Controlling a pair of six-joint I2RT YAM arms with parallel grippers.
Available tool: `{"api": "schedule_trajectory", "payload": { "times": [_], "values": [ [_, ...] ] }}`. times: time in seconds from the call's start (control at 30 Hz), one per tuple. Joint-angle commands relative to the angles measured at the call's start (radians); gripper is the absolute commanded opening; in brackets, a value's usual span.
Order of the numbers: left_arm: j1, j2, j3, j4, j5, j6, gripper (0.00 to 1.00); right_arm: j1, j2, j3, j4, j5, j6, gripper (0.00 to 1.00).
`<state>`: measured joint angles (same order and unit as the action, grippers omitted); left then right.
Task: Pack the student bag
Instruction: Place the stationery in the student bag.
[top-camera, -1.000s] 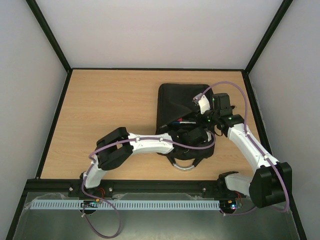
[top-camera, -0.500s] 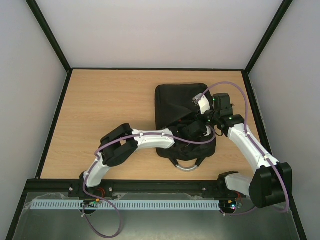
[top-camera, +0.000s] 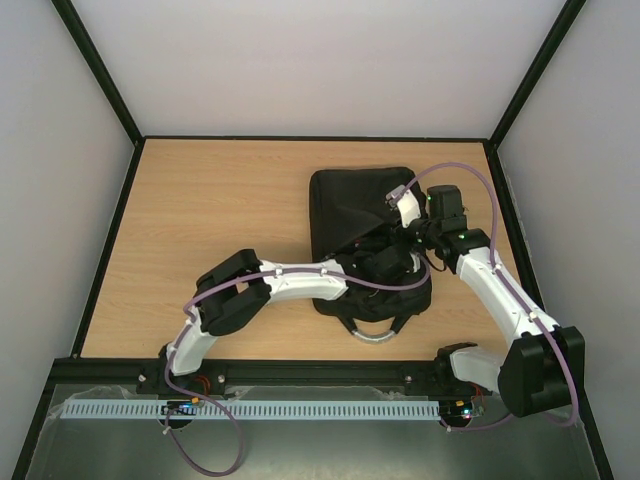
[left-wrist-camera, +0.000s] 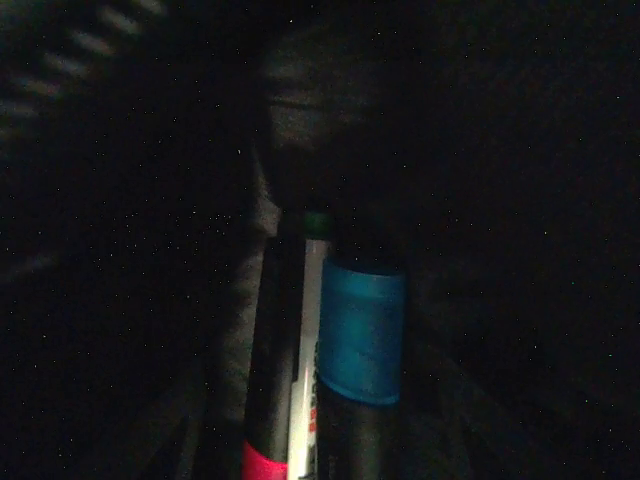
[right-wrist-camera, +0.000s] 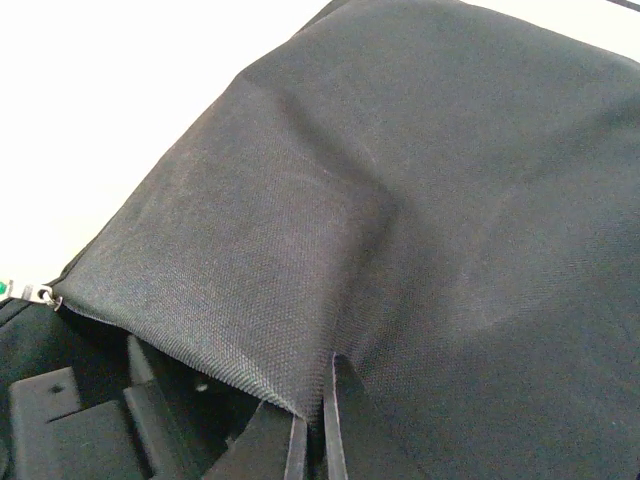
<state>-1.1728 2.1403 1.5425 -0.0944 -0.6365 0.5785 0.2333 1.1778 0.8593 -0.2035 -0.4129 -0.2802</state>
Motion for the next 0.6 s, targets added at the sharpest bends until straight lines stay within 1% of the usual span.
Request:
{"api": "schedule_trajectory", "payload": {
  "times": [0.0, 0.13, 0.23, 0.33, 0.4, 0.5, 0.53, 0.57],
  "values": [
    [-0.046, -0.113, -0.015, -0.019, -0.05, -0.039, 0.68, 0.011, -0.036, 0.033, 0.009, -0.106, 0.018, 0.01],
    [-0.119, -0.181, -0.048, -0.057, -0.079, -0.1, 0.68, 0.011, -0.035, 0.031, 0.008, -0.106, 0.017, 0.01],
    [-0.184, -0.219, -0.058, -0.147, -0.092, -0.186, 0.68, 0.01, -0.037, 0.03, 0.008, -0.107, 0.015, 0.01],
    [-0.244, -0.253, -0.098, -0.227, -0.128, -0.298, 0.72, 0.007, -0.039, 0.03, 0.009, -0.11, 0.014, 0.01],
    [-0.261, -0.28, -0.126, -0.285, -0.126, -0.418, 0.77, 0.007, -0.04, 0.029, 0.01, -0.11, 0.016, 0.01],
    [-0.257, -0.325, -0.169, -0.401, -0.106, -0.615, 0.94, 0.005, -0.037, 0.03, 0.009, -0.115, 0.016, 0.01],
    [-0.251, -0.339, -0.188, -0.434, -0.105, -0.679, 0.98, 0.006, -0.037, 0.029, 0.009, -0.117, 0.016, 0.01],
    [-0.242, -0.355, -0.202, -0.468, -0.103, -0.738, 0.99, 0.005, -0.035, 0.03, 0.009, -0.117, 0.016, 0.01]
  ]
}}
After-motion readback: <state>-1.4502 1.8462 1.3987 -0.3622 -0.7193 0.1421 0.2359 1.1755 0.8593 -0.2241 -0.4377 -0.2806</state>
